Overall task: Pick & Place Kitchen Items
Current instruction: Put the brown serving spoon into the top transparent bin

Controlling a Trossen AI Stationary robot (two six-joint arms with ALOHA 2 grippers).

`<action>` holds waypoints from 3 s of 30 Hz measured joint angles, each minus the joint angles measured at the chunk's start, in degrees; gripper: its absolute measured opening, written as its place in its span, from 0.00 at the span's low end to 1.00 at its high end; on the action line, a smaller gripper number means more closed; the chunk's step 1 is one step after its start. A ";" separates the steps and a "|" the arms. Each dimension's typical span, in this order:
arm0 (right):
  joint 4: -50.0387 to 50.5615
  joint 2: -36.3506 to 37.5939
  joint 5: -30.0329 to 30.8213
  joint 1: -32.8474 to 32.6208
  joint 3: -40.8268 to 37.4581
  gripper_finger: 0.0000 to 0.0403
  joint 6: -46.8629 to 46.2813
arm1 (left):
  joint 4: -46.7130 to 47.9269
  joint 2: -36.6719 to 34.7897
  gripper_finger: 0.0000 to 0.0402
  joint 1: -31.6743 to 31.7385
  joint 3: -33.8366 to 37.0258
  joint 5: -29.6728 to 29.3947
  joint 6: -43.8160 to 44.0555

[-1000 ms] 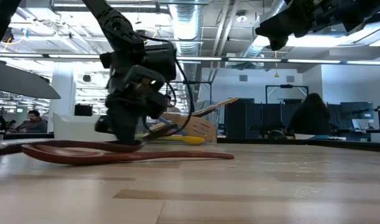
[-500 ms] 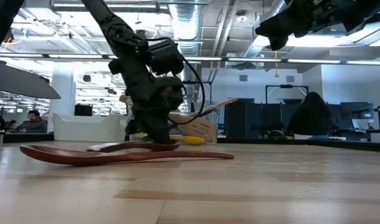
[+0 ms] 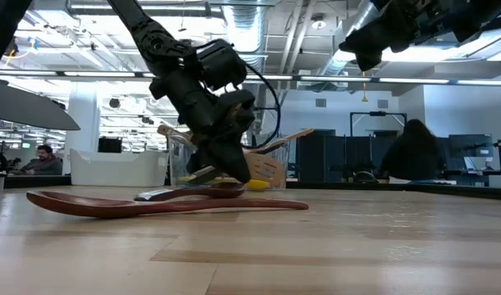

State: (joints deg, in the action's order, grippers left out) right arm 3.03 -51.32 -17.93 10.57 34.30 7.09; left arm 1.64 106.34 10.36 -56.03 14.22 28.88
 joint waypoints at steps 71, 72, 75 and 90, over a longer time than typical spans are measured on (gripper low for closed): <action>-10.81 -64.25 11.93 -2.69 29.24 0.00 -11.67 | -4.42 -59.34 0.01 -16.49 30.36 -28.37 -19.40; -10.76 -64.25 11.97 -2.69 29.27 0.00 -11.67 | -4.47 -59.34 0.01 -16.49 30.36 -28.37 -19.40; -10.66 -64.23 11.99 -2.69 29.29 0.00 -11.68 | -4.69 -59.34 0.01 -16.49 30.35 -28.37 -19.40; -13.71 -64.25 10.55 -4.30 29.29 0.00 -11.69 | -5.21 -59.34 0.01 -16.49 30.34 -28.36 -19.38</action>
State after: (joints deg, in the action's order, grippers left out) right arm -10.68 -115.57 -7.38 6.27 63.59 -4.60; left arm -3.57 47.00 -6.13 -25.69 -14.15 9.50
